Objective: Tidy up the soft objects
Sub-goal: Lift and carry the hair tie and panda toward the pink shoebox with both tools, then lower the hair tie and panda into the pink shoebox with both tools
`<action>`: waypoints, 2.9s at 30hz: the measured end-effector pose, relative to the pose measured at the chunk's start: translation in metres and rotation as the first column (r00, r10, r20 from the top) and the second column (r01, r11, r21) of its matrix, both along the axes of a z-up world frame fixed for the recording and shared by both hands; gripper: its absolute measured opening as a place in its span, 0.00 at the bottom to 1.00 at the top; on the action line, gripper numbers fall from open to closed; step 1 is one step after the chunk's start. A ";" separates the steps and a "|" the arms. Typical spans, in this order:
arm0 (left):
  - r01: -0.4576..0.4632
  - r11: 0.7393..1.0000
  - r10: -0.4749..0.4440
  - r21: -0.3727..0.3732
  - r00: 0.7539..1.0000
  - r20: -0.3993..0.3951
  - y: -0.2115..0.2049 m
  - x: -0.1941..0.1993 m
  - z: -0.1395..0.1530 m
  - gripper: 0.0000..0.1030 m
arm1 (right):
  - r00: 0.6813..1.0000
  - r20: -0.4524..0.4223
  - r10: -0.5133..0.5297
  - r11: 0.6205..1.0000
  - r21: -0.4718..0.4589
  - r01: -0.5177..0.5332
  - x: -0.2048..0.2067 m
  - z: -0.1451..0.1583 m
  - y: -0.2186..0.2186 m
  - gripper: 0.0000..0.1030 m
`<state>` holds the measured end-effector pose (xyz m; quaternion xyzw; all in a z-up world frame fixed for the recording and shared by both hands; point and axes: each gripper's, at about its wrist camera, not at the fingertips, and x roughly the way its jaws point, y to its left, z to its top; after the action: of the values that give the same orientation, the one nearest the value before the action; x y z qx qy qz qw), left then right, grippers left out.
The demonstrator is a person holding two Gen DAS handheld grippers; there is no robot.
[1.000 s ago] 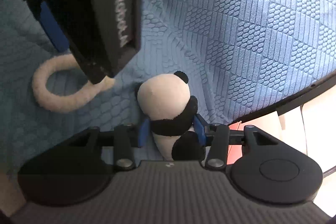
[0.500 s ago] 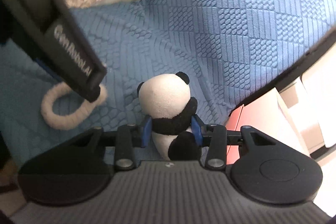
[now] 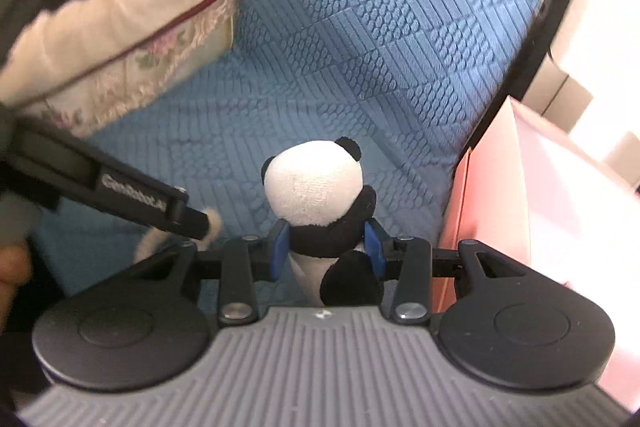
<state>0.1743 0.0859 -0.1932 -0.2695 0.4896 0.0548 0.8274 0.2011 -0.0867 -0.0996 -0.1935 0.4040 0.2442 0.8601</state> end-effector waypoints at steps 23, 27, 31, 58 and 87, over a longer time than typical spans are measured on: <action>0.111 0.984 -0.115 0.139 0.993 0.021 -0.022 0.004 -0.001 0.51 | 0.937 -0.299 -0.181 0.943 0.219 0.252 -0.002 0.000 -0.036 0.42; 0.130 0.974 -0.134 0.185 0.991 0.012 -0.028 0.005 -0.005 0.46 | 0.932 -0.311 -0.185 0.940 0.221 0.260 -0.002 -0.002 -0.035 0.42; 0.130 0.968 -0.135 0.215 0.991 0.010 -0.032 0.004 -0.006 0.27 | 0.930 -0.314 -0.191 0.939 0.218 0.267 0.000 -0.004 -0.034 0.42; 0.069 0.990 -0.084 0.120 0.988 0.127 -0.023 -0.017 0.084 0.14 | 0.939 -0.267 -0.216 0.920 0.268 0.287 -0.006 0.047 -0.046 0.42; 0.166 0.983 -0.183 0.077 0.923 0.338 -0.122 0.024 0.186 0.14 | 0.928 -0.076 -0.365 0.874 0.314 0.369 0.016 0.160 -0.152 0.42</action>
<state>0.1986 -0.0364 -0.0068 -0.2110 0.3583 -0.0556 0.9078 0.2171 -0.2389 0.0601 0.0320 0.3940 0.1409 0.9077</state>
